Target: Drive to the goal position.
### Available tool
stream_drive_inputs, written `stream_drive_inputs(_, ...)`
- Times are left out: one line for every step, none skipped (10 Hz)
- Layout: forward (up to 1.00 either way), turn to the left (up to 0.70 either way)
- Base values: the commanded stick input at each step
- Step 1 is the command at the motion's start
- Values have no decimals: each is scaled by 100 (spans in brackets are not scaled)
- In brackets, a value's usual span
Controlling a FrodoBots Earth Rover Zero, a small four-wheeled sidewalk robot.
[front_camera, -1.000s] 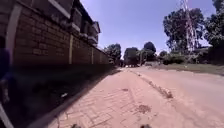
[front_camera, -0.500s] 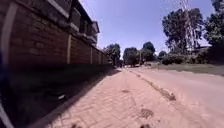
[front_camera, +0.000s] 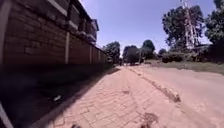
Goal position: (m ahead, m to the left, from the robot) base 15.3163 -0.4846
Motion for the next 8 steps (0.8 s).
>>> stream_drive_inputs(30, 0)
stream_drive_inputs(30, 0)
stream_drive_inputs(30, 0)
stream_drive_inputs(30, 0)
stream_drive_inputs(30, 0)
stream_drive_inputs(30, 0)
stream_drive_inputs(30, 0)
stream_drive_inputs(30, 0)
